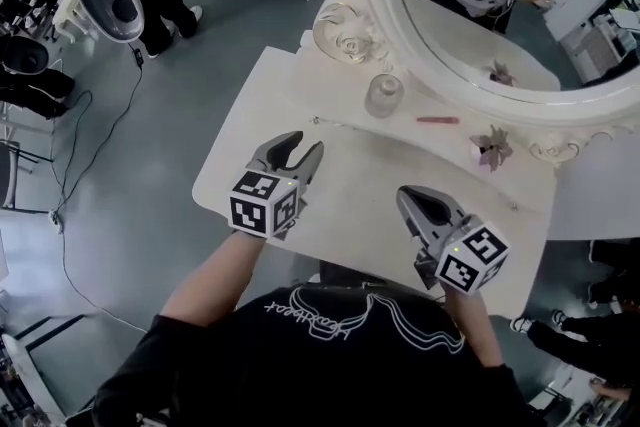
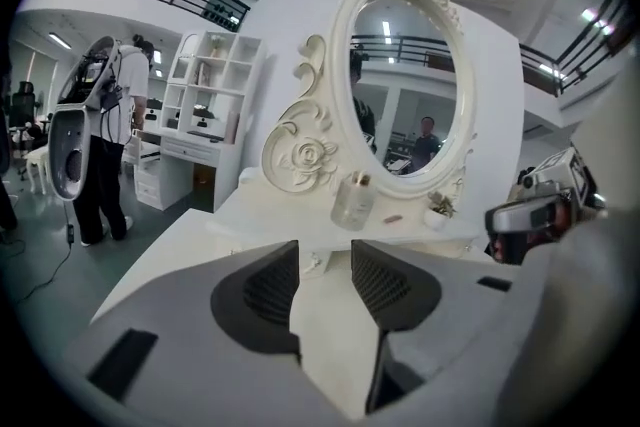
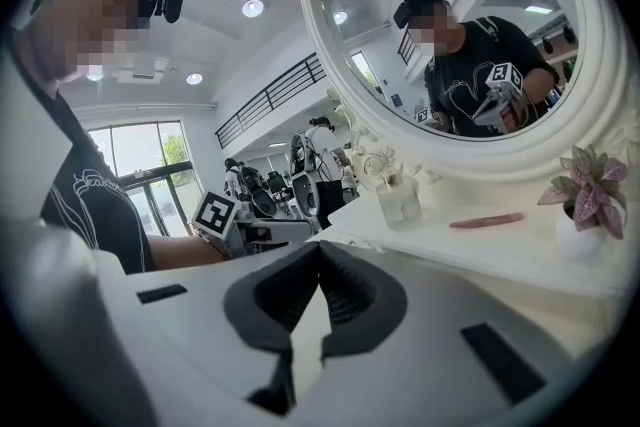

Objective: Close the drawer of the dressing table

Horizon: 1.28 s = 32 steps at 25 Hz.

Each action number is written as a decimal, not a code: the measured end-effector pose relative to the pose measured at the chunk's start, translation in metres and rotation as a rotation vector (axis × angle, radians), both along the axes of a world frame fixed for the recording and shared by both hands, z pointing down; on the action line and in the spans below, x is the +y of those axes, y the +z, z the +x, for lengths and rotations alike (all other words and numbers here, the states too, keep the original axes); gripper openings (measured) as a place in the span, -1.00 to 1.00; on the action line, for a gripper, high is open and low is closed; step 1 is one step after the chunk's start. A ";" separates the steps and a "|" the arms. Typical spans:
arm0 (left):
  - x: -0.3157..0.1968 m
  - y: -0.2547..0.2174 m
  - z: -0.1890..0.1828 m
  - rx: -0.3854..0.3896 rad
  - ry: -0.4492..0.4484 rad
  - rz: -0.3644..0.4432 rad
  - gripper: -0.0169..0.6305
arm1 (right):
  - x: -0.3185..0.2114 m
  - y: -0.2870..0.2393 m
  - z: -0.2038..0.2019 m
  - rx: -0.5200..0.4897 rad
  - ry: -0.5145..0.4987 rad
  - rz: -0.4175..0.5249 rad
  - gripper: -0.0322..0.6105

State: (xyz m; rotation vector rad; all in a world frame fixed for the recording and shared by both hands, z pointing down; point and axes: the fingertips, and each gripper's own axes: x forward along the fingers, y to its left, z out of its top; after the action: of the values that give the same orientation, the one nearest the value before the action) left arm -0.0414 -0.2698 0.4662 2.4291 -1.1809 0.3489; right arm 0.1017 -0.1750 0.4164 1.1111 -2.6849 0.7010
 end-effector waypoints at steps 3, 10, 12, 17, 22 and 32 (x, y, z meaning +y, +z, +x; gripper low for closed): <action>0.032 -0.023 0.006 0.029 0.060 0.010 -0.54 | 0.006 -0.010 -0.007 -0.012 0.009 0.030 -0.89; 0.089 -0.064 0.015 0.139 0.183 0.023 -0.92 | 0.023 -0.030 -0.029 -0.041 0.002 0.095 -0.89; 0.102 -0.075 0.017 0.174 0.214 0.038 -0.93 | 0.029 -0.034 -0.032 -0.050 -0.001 0.112 -0.89; 0.119 -0.086 0.018 0.234 0.232 0.038 -0.94 | 0.046 -0.042 -0.037 -0.074 -0.006 0.144 -0.89; 0.130 -0.090 0.023 0.233 0.246 0.051 -0.94 | 0.055 -0.047 -0.036 -0.079 -0.004 0.170 -0.89; 0.140 -0.089 0.026 0.217 0.239 0.048 -0.94 | 0.063 -0.052 -0.034 -0.089 -0.007 0.192 -0.89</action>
State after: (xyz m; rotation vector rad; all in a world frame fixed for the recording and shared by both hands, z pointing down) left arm -0.0158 -0.1299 0.3777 2.5788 -0.8187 0.1219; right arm 0.0682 -0.1119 0.3648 1.1381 -2.8802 0.5112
